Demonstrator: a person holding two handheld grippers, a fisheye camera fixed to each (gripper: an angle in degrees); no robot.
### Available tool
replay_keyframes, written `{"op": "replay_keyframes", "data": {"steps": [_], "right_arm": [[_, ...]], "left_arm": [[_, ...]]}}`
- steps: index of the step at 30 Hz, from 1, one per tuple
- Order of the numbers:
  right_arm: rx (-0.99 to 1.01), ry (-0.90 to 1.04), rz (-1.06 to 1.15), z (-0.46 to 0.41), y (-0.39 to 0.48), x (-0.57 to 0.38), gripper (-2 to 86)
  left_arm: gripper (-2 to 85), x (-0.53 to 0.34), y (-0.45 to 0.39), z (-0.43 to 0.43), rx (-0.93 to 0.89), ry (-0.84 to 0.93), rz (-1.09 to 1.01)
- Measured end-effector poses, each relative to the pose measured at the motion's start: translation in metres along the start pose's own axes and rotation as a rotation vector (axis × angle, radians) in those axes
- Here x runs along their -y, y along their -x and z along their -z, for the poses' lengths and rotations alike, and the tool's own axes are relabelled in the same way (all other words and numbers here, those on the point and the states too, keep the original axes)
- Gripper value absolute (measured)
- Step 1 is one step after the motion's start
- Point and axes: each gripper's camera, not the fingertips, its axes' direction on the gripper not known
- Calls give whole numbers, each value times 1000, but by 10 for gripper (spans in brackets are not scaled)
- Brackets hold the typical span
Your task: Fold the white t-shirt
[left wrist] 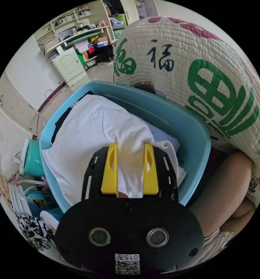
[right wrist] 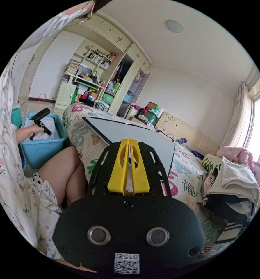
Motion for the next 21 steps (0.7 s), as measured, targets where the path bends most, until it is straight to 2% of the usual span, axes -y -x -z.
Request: {"op": "replay_keyframes", "data": {"steps": [4,7,12,16,17,21], "right_arm": [[16,39,-13,-4,-14,-41,-10],[118,-23,-110,2,-38,-64,-10],[139,-53,-141,-3,-56,-93,-10],[172,-43,-144,-13,-66,-116,-10],[175,-44,-149,-13,-68,-119,-10],[217,-76,-215,-14,-90,-139,-9]], "left_arm": [[59,-8,77,42,-295,-78,179],[49,-30,121,92,-416,-222,303],[28,-71,179,180,-576,-484,407],[19,-83,199,258,-921,-710,317],[18,-82,196,270,-953,-730,287],[14,-67,135,354,-1205,-824,-45]]}}
